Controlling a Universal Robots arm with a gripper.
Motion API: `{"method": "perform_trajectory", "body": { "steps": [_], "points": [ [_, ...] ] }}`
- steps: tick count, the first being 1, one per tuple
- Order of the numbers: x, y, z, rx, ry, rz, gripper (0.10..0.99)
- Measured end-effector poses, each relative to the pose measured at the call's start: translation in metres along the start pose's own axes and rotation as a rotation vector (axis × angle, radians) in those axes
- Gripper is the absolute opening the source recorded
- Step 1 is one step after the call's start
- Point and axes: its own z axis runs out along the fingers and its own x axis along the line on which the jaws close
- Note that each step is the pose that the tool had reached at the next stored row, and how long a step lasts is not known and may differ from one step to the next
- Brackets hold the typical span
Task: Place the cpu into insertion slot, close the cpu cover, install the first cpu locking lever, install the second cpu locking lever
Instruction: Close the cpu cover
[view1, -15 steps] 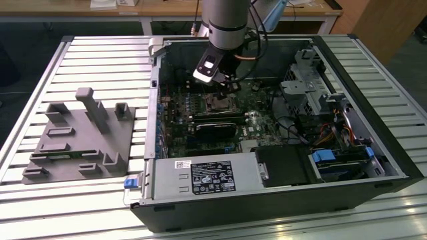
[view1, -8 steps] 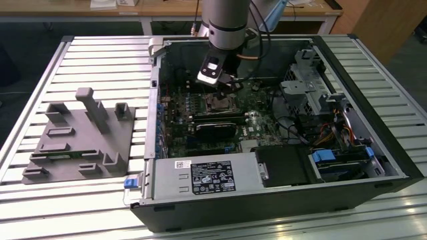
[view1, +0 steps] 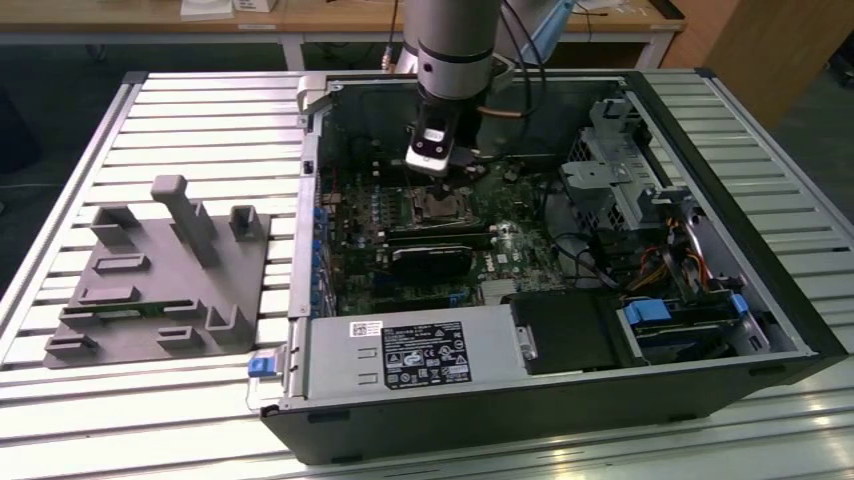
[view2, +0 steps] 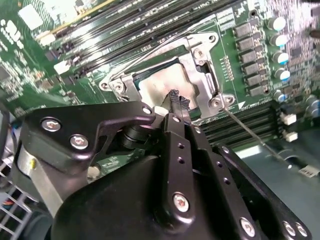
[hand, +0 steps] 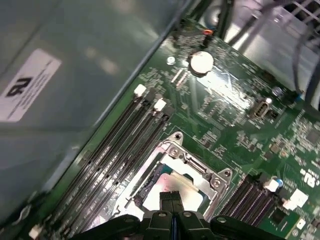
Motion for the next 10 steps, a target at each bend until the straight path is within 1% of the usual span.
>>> {"method": "perform_trajectory", "body": {
  "steps": [10],
  "points": [
    [0.0, 0.0, 0.0002, 0.002, 0.0056, -0.181, 0.106]
  ]
}}
